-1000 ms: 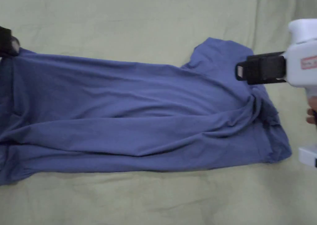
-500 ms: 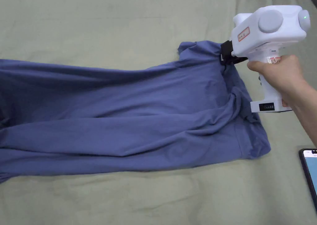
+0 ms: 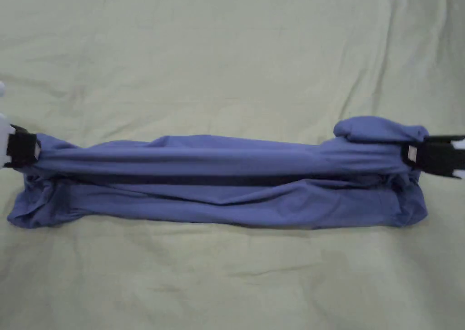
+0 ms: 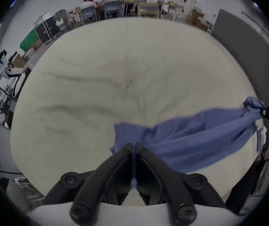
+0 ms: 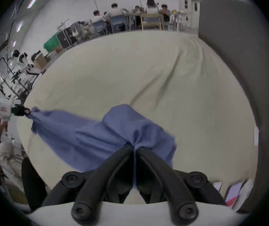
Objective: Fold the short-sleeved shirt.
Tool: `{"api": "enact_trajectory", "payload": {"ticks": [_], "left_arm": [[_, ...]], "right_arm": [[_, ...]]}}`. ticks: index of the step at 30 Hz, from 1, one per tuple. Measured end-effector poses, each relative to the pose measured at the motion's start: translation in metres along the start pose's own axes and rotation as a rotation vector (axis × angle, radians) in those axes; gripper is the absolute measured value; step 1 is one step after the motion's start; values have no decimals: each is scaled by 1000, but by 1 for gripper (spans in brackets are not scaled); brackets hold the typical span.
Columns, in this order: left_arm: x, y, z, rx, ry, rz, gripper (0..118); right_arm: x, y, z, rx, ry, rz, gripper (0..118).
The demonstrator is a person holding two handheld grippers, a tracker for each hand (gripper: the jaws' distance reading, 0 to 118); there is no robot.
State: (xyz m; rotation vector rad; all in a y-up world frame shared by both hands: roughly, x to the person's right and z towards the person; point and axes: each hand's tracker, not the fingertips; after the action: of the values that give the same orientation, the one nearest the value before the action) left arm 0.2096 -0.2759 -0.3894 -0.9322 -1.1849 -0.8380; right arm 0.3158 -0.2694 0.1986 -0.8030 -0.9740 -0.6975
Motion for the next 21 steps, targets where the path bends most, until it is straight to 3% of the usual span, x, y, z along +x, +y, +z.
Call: {"api": "enact_trajectory", "payload": {"ticks": [4, 8, 9, 10, 11, 12, 13, 14, 17, 21], "left_arm": [[10, -20, -33, -93, 47, -58, 1], [18, -25, -44, -101, 63, -59, 1], [17, -25, -43, -97, 65, -54, 4], [16, -23, -42, -93, 63, -44, 15], [13, -22, -42, -87, 50, -22, 33], [10, -22, -40, -86, 52, 0, 62], [7, -23, -34, -79, 69, 19, 74], [2, -24, -26, -69, 68, 41, 75], [-6, -31, 19, 38, 13, 88, 75], [-2, -46, 96, 318, 27, 162, 76]], "right_arm": [[4, -43, -29, -153, 6, -47, 3], [4, -40, -45, -150, -4, -67, 3], [1, -37, -46, -150, -13, -66, 3], [-2, -34, -45, -152, -19, -55, 6], [-4, -32, -45, -162, -26, -41, 24], [-5, -30, -41, -170, -32, -40, 74], [-9, -30, -35, -164, -37, -38, 107], [-14, -31, -29, -158, -38, -32, 118], [-36, -28, 9, -23, -44, 13, 118], [-69, -21, 58, 161, -78, 10, 118]]}}
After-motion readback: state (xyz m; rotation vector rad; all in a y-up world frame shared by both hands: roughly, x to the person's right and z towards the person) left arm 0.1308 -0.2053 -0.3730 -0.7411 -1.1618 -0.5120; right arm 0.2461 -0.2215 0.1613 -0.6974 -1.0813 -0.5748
